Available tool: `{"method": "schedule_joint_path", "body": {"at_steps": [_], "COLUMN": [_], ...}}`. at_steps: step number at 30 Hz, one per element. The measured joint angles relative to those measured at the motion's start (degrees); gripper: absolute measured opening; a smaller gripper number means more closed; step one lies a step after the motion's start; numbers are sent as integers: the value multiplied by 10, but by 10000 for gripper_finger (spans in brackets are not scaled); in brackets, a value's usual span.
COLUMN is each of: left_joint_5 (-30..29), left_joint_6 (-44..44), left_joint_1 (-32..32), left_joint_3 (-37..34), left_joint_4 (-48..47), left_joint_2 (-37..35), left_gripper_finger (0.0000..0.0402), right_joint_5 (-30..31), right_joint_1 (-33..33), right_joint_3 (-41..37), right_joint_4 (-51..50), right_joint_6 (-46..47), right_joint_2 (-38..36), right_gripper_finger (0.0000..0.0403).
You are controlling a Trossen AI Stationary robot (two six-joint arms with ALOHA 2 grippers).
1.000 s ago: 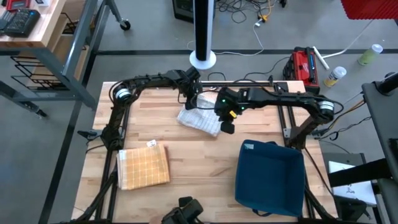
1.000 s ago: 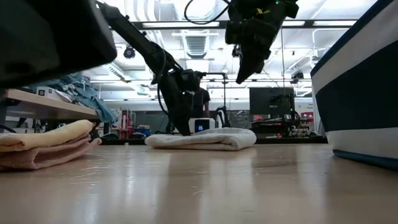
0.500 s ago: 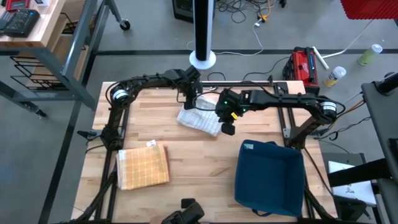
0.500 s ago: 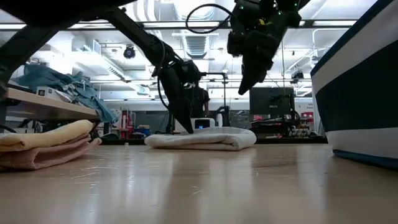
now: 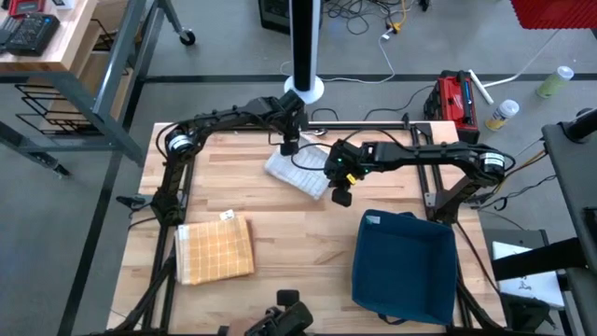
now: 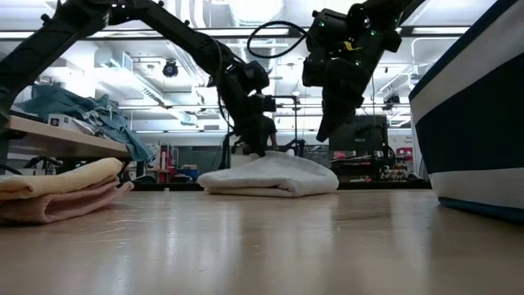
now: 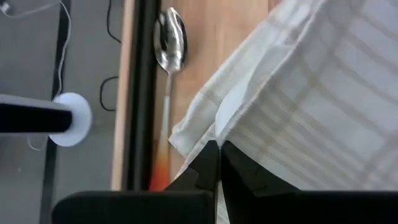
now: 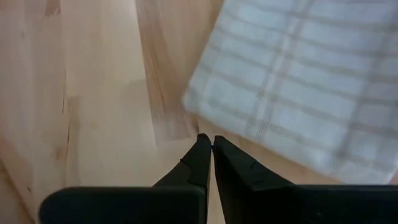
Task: Fold towel
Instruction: Fold the white towel
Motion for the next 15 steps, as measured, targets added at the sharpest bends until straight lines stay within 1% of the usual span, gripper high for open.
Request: {"method": "schedule_joint_path", "body": {"at_steps": [4,10,12,14,15], "left_joint_5": [-1,-4,-33,-76,-87], "left_joint_6": [7,13,8,2,2], "left_joint_1": [0,0,0,-1,-1], "left_joint_3": [23,22,21,21,21], "left_joint_4": [3,26,42,65,74], "left_joint_2": [0,11,17,22,25], "left_gripper_finger": [1,1,0,0,0], "right_joint_5": [0,1,3,4,4], "right_joint_1": [0,0,0,0,0], "right_joint_3": [-8,-18,-18,-18,-18], "right_joint_4": [6,110,138,145,150], "right_joint_6": [5,52,60,68,71], "right_joint_2": [0,20,38,57,69], "right_gripper_finger": [13,13,13,13,13]}}
